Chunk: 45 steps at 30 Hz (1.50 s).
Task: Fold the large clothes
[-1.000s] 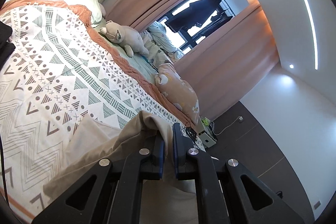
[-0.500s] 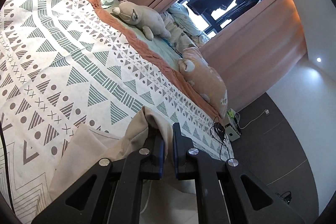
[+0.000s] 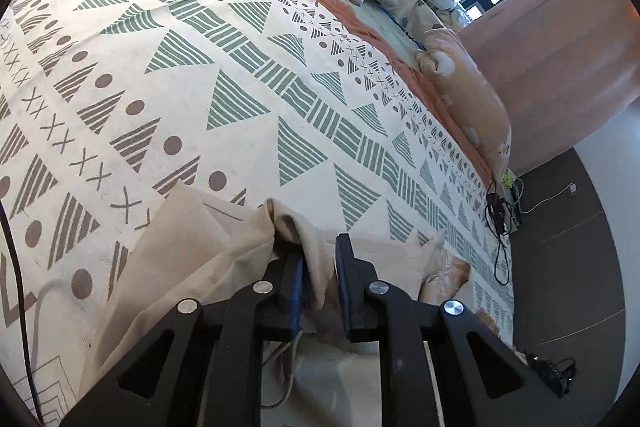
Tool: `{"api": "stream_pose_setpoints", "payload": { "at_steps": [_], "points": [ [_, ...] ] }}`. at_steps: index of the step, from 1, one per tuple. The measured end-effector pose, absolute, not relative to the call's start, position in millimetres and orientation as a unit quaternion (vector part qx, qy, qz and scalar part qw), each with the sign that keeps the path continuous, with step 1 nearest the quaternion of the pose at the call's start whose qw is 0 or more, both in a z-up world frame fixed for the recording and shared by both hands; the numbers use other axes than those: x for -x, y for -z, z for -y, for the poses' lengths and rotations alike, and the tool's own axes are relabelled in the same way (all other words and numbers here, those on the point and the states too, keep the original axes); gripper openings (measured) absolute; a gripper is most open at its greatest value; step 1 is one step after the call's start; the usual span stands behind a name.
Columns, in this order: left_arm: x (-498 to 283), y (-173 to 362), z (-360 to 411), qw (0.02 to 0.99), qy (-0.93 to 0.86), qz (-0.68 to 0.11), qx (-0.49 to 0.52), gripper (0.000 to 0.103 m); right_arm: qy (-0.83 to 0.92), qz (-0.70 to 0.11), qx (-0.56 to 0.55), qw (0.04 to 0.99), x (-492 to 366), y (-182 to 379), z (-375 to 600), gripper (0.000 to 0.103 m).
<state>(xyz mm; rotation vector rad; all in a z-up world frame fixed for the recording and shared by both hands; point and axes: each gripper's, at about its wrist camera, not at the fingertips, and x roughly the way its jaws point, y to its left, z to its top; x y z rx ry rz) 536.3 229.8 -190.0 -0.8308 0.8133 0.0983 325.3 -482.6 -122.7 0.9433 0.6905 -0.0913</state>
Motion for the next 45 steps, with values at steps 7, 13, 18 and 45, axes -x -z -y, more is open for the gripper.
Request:
{"api": "stream_pose_setpoints", "payload": {
  "at_steps": [7,13,18,45],
  "points": [
    [-528,174,-228,0.848,-0.045,-0.364,0.382,0.103,0.028,-0.338,-0.405,0.849,-334,112,457,0.092],
    [-509,148,-233,0.859,-0.055,-0.359,0.361,0.103,-0.004,-0.378,-0.372,0.848,-344,108,434,0.092],
    [-486,136,-245,0.857,-0.085,-0.373,0.344,0.103,-0.027,-0.407,-0.312,0.858,-352,101,420,0.092],
    [-354,148,-253,0.85,-0.085,-0.408,0.322,0.083,-0.186,-0.424,-0.165,0.871,-293,84,347,0.053]
  ]
}}
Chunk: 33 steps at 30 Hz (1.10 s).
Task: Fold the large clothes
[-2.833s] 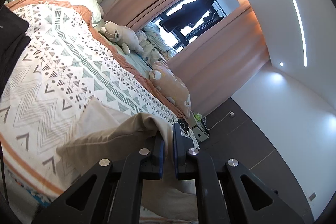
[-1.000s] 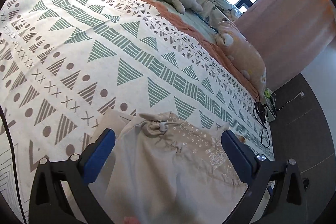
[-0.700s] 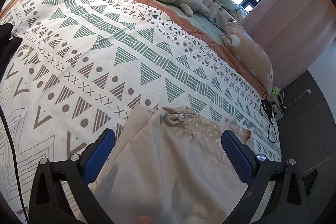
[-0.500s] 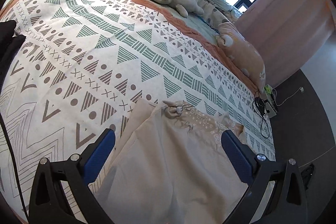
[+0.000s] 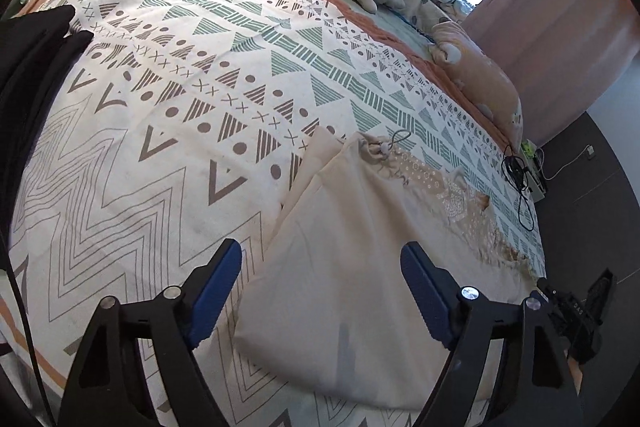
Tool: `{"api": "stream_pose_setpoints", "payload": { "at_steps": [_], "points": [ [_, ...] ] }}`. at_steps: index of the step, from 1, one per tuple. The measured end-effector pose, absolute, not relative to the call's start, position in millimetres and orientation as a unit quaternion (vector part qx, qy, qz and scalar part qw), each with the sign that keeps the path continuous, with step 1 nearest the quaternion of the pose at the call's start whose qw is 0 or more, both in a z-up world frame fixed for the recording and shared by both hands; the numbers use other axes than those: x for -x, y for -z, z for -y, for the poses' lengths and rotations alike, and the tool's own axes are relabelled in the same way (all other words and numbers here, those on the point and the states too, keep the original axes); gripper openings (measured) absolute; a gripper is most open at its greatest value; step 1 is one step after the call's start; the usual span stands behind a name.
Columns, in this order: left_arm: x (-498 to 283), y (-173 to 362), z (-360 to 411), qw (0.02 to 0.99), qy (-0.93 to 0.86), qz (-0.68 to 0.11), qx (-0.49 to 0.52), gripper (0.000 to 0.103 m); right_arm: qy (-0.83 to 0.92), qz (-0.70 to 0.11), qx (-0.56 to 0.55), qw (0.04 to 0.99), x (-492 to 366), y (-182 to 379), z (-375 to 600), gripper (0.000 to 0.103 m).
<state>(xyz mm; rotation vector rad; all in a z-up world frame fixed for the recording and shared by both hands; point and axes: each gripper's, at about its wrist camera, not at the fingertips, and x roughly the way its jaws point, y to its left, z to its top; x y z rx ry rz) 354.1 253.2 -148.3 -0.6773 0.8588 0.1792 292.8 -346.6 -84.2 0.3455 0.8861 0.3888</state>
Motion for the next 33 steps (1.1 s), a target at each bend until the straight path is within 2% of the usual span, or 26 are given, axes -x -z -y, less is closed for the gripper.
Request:
{"api": "stream_pose_setpoints", "payload": {
  "at_steps": [1,2,4,7,10,14,21,33],
  "points": [
    [-353,153,-253,0.846,-0.085,-0.418,0.319,0.082,-0.188,-0.428,-0.161,0.869,-293,86,341,0.052],
    [-351,158,-252,0.843,-0.087,-0.427,0.316,0.074,-0.191,-0.431,-0.158,0.868,-294,88,337,0.052],
    [-347,167,-252,0.836,-0.094,-0.445,0.307,0.067,-0.195,-0.434,-0.149,0.867,-296,92,329,0.052],
    [-340,177,-253,0.833,-0.106,-0.463,0.284,0.067,-0.195,-0.441,-0.144,0.864,-300,97,321,0.051],
    [-336,188,-257,0.823,-0.109,-0.484,0.276,0.052,-0.194,-0.444,-0.145,0.863,-304,101,316,0.051],
    [-330,198,-259,0.818,-0.108,-0.496,0.271,0.047,-0.195,-0.448,-0.146,0.86,-311,108,310,0.051],
    [-320,217,-255,0.805,-0.107,-0.522,0.261,0.045,-0.198,-0.459,-0.133,0.856,-327,125,296,0.051],
    [-328,217,-258,0.802,-0.109,-0.515,0.281,0.045,-0.169,-0.485,-0.041,0.857,-370,157,253,0.04]
  ]
}}
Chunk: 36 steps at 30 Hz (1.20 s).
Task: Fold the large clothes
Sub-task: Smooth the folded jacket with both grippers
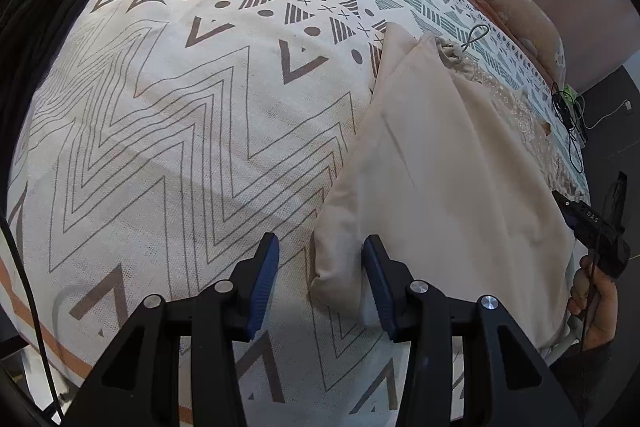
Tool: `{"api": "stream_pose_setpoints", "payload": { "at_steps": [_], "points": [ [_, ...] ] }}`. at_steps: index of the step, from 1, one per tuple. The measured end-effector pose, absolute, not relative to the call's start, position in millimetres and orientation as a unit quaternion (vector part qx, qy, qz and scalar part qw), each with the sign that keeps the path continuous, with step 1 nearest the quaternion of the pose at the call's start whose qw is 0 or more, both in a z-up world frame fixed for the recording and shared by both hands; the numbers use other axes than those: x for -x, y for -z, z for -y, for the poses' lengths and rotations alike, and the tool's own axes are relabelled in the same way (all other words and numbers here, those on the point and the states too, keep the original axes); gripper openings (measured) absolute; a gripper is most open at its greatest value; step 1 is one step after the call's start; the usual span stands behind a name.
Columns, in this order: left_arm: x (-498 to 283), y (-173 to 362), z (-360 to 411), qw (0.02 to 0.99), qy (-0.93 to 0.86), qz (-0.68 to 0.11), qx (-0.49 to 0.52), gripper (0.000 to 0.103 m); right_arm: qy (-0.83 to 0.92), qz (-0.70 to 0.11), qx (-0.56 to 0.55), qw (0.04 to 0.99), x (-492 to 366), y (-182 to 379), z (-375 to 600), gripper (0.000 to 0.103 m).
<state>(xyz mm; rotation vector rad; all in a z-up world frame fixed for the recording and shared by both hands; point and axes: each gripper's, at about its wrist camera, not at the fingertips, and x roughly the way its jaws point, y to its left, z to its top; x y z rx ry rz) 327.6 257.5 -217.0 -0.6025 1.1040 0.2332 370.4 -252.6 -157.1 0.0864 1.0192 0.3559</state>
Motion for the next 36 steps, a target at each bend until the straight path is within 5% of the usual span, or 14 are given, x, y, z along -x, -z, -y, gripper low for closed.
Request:
{"api": "stream_pose_setpoints", "payload": {
  "at_steps": [5,7,36],
  "points": [
    [-335,215,-259,0.803,-0.107,-0.505,0.297,0.045,-0.148,-0.484,-0.001,0.862,-386,162,237,0.003],
    [-338,215,-262,0.8,-0.107,-0.501,0.31,0.045,-0.149,-0.479,-0.003,0.865,-390,161,235,0.0],
    [-364,224,-261,0.797,-0.12,-0.501,0.317,0.045,-0.164,-0.468,-0.074,0.865,-456,170,241,0.0]
  ]
}}
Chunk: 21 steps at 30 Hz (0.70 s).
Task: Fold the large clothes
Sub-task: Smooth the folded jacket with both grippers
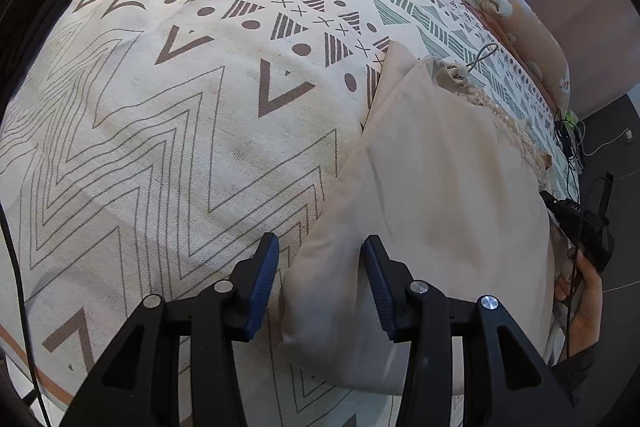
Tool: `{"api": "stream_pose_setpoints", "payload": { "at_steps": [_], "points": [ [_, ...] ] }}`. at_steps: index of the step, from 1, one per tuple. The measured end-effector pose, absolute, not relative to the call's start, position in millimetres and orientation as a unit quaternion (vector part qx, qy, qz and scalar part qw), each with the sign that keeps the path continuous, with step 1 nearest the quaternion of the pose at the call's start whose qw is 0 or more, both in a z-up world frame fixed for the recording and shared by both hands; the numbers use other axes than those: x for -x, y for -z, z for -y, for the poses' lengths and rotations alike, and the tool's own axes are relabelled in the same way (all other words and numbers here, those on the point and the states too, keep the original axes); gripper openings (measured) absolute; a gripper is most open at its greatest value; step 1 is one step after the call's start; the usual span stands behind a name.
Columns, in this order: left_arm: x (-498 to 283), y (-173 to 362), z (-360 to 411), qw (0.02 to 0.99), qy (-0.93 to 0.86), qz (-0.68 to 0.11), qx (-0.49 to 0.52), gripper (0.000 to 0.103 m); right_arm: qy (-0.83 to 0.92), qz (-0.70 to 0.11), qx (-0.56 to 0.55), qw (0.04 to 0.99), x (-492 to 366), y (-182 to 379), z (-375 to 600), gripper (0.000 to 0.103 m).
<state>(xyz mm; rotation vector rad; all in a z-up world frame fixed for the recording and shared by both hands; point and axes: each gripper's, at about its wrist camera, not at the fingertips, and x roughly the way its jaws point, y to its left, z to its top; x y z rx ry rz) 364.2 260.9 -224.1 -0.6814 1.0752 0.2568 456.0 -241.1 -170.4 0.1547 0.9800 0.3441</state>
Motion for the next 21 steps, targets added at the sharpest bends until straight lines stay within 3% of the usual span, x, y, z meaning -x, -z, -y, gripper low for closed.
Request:
{"api": "stream_pose_setpoints", "payload": {
  "at_steps": [16,18,19,20,21],
  "points": [
    [-342,222,-264,0.8,-0.102,-0.481,0.345,0.045,-0.174,-0.437,-0.094,0.877,-385,133,283,0.002],
    [-339,221,-264,0.799,-0.102,-0.477,0.351,0.045,-0.173,-0.435,-0.092,0.879,-376,130,289,0.02],
    [-337,220,-265,0.801,-0.102,-0.473,0.354,0.045,-0.173,-0.431,-0.092,0.881,-371,128,292,0.054],
    [-335,218,-264,0.802,-0.101,-0.469,0.355,0.045,-0.174,-0.426,-0.093,0.883,-366,126,295,0.096],
    [-334,216,-264,0.804,-0.1,-0.465,0.356,0.045,-0.172,-0.421,-0.092,0.886,-359,123,297,0.103]
  ]
}}
